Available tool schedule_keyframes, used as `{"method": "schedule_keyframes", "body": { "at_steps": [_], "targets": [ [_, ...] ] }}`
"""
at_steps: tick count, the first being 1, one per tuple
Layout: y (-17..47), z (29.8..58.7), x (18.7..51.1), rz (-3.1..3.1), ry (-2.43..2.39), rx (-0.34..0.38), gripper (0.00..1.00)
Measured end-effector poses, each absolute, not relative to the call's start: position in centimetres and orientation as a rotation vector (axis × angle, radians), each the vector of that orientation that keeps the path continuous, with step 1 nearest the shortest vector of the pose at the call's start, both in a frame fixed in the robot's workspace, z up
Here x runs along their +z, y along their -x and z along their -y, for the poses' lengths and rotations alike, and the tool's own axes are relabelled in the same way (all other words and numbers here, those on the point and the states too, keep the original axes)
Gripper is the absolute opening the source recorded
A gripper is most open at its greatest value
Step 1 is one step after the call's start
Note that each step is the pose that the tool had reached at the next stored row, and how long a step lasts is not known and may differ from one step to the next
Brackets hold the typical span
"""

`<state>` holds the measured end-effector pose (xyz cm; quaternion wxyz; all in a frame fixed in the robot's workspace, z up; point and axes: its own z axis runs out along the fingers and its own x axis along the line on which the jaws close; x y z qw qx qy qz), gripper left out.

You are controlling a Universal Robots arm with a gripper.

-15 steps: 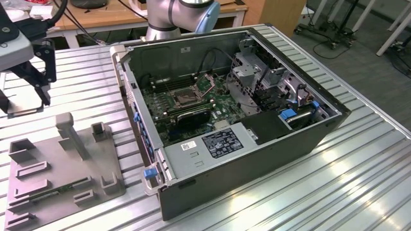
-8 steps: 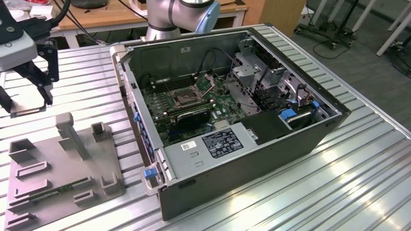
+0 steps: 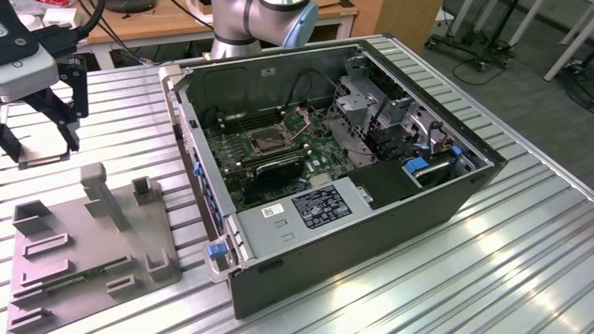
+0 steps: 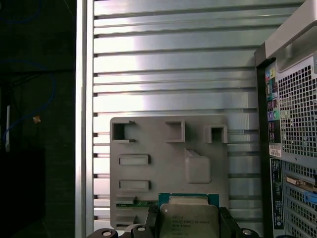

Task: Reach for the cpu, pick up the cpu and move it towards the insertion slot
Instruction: 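Pick up the cpu and move it towards the insertion slot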

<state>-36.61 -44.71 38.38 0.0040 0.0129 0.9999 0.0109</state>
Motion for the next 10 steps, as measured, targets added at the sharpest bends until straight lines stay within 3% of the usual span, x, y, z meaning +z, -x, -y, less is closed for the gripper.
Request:
{"method": "schedule_keyframes", "body": {
  "at_steps": [10],
  "targets": [
    [36.27, 44.71, 38.38, -3.133, -0.04, 0.034, 0.55]
  ]
}}
